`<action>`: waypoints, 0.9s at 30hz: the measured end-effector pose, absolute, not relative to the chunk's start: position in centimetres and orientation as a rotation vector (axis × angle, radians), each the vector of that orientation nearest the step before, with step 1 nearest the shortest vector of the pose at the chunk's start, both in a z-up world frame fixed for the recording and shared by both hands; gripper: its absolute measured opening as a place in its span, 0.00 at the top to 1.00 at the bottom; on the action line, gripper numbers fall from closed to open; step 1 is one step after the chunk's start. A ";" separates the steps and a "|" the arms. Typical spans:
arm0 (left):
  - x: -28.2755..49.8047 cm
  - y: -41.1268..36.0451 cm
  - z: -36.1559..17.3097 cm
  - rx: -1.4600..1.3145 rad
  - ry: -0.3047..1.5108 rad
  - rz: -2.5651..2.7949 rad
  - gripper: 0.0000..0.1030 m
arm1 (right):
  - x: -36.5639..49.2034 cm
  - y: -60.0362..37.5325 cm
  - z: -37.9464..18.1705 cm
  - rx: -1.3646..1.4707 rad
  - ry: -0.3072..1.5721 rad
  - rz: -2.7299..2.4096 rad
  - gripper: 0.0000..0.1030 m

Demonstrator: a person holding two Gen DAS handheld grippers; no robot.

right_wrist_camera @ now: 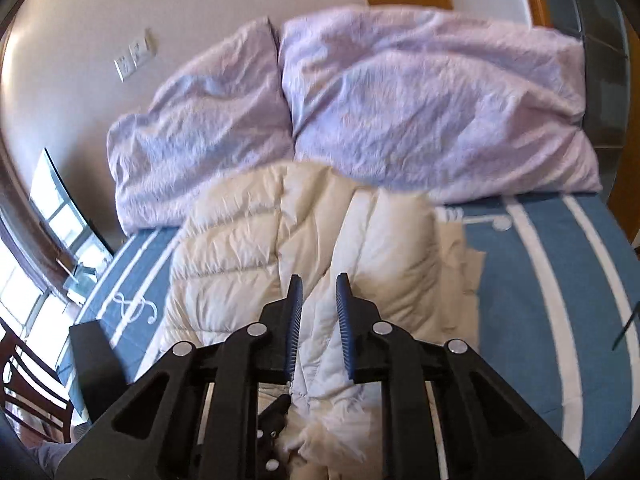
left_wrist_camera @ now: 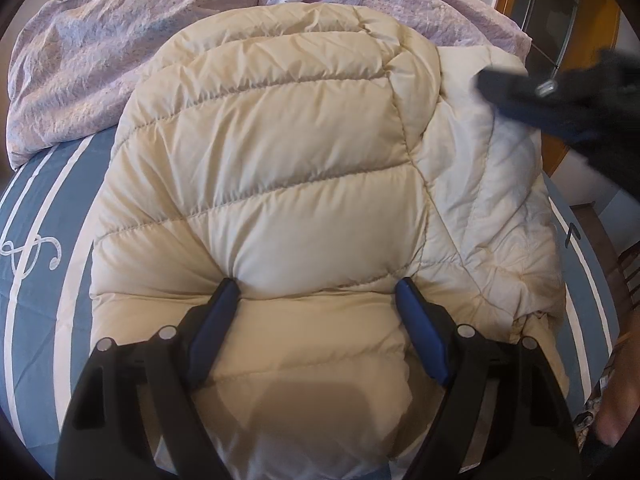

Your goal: Fold large clothes

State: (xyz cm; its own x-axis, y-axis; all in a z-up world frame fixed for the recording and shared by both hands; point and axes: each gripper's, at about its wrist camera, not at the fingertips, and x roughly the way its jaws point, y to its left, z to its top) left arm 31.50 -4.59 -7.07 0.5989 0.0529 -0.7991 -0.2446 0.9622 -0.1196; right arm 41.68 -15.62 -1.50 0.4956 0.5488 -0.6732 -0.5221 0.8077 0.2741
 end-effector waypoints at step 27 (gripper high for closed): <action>31.1 -1.1 -1.7 -0.208 0.829 0.163 0.25 | 43.4 -17.5 -9.7 -0.067 0.950 0.462 1.00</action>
